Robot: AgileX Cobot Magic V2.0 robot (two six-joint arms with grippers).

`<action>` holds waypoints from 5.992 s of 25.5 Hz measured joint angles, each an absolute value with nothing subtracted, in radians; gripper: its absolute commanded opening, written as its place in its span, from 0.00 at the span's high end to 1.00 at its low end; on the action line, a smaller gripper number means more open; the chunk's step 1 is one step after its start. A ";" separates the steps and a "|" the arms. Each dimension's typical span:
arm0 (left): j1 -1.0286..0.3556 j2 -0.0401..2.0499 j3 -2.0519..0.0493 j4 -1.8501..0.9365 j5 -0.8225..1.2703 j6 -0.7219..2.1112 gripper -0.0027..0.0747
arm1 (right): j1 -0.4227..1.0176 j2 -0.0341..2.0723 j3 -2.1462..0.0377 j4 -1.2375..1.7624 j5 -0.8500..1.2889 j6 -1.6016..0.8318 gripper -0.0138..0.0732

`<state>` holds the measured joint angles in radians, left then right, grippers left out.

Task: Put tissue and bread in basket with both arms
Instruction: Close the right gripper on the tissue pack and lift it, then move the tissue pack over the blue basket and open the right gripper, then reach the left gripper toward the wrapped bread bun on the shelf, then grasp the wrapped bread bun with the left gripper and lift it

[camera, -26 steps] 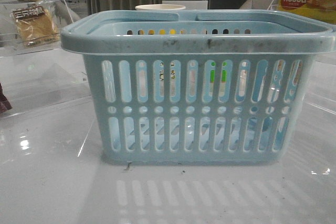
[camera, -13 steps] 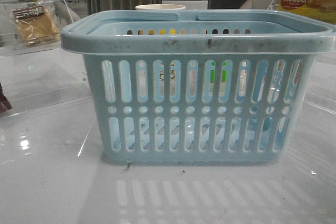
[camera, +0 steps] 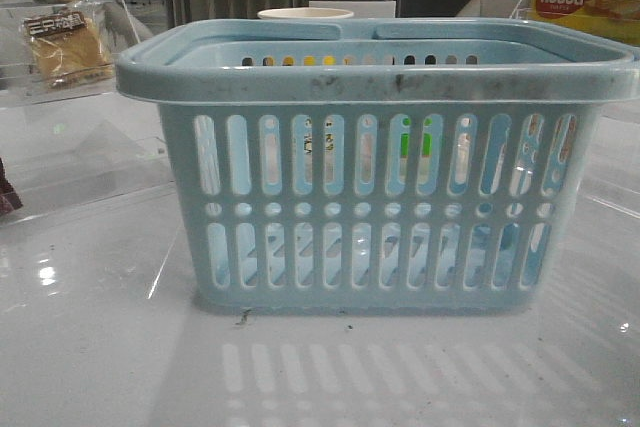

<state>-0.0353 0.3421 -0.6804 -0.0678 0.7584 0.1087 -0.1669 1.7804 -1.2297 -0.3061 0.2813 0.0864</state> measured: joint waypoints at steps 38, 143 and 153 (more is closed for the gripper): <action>-0.035 0.342 -0.680 -0.068 0.762 0.109 0.31 | 0.308 1.267 -1.230 -0.014 0.552 0.089 0.64; -0.035 1.464 -1.040 -0.073 0.298 0.109 0.19 | 0.452 0.569 -0.877 -0.091 0.945 0.087 0.24; -0.035 1.820 -1.376 -0.069 0.289 0.109 0.19 | 0.452 0.569 -0.877 -0.091 0.945 0.087 0.24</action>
